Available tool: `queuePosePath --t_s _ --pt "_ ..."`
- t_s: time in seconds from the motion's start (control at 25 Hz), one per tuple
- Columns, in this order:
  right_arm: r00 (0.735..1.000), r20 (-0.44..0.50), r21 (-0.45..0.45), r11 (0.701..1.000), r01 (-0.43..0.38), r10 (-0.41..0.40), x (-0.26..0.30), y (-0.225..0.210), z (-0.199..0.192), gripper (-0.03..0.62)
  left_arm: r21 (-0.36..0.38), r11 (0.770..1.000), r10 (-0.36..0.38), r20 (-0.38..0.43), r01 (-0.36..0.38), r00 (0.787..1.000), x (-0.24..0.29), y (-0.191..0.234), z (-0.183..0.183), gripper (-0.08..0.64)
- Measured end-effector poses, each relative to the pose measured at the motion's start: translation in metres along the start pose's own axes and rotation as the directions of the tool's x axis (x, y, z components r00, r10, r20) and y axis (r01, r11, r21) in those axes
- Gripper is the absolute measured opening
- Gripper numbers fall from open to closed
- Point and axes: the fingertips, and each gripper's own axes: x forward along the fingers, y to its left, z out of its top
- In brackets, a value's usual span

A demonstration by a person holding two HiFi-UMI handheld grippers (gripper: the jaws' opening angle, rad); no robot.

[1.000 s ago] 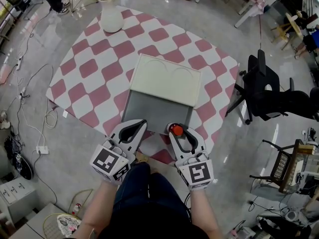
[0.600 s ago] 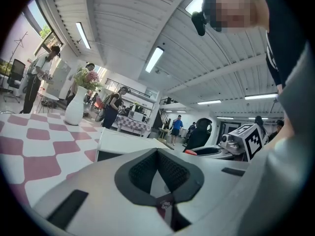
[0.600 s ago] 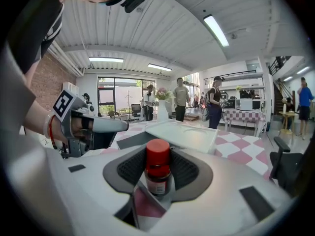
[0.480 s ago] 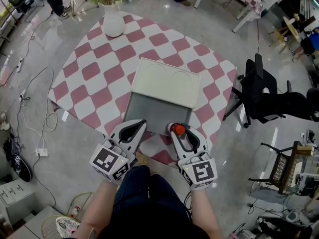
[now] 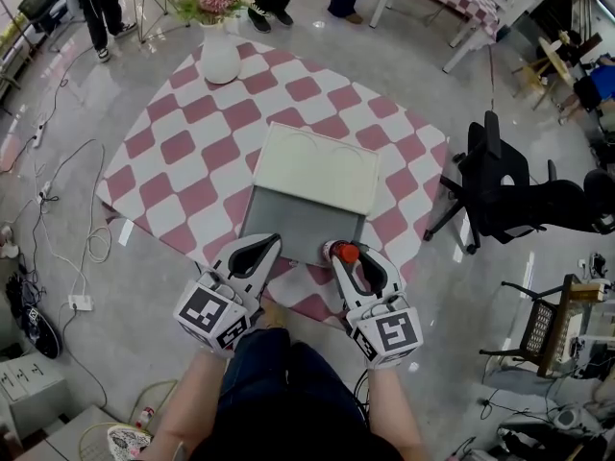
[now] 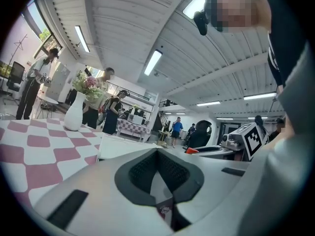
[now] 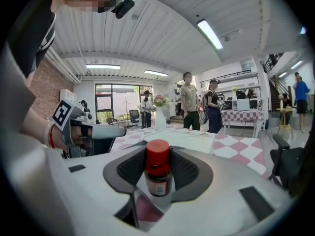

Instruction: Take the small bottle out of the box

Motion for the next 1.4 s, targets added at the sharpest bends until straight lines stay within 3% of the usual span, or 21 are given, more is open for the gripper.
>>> queuePosePath --t_s 1.4 --pt "0.992 0.102 -0.001 0.997 -0.072 0.072 -0.022 0.009 0.069 0.147 0.04 0.997 0.062 0.113 -0.066 0.992 -0.018 -0.009 0.056 0.014"
